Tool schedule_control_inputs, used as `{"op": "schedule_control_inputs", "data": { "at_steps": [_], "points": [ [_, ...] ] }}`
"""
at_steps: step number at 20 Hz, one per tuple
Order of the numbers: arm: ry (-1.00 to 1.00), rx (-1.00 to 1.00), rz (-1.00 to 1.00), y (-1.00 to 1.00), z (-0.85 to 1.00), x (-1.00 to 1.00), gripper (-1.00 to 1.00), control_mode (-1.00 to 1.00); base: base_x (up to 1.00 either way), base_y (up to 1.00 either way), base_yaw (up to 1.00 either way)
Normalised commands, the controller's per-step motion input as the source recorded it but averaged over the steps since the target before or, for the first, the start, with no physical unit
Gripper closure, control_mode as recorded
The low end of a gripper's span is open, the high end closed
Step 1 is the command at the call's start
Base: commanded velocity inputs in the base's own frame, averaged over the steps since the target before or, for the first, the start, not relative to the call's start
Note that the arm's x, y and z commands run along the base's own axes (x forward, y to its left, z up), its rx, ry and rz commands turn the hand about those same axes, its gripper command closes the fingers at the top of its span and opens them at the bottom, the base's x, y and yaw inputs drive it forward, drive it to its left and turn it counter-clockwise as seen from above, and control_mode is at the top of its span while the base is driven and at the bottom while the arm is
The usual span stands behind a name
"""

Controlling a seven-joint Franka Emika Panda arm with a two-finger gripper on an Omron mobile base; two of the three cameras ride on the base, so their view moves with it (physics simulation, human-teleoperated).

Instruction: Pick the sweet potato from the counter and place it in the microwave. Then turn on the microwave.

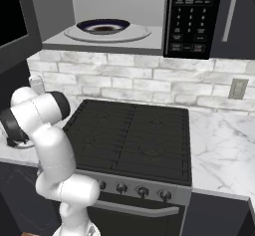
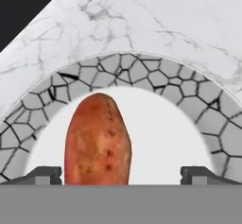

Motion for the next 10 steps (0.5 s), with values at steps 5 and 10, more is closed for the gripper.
{"op": "schedule_control_inputs", "data": {
  "at_steps": [5,10],
  "points": [
    [0.04,-0.01,-0.01,0.19,-0.15,0.11,-1.0,-1.0,0.0,0.0,0.0],
    [0.04,-0.02,-0.02,0.19,-0.15,0.12,-1.0,-1.0,0.0,0.0,0.0]
  ]
}}
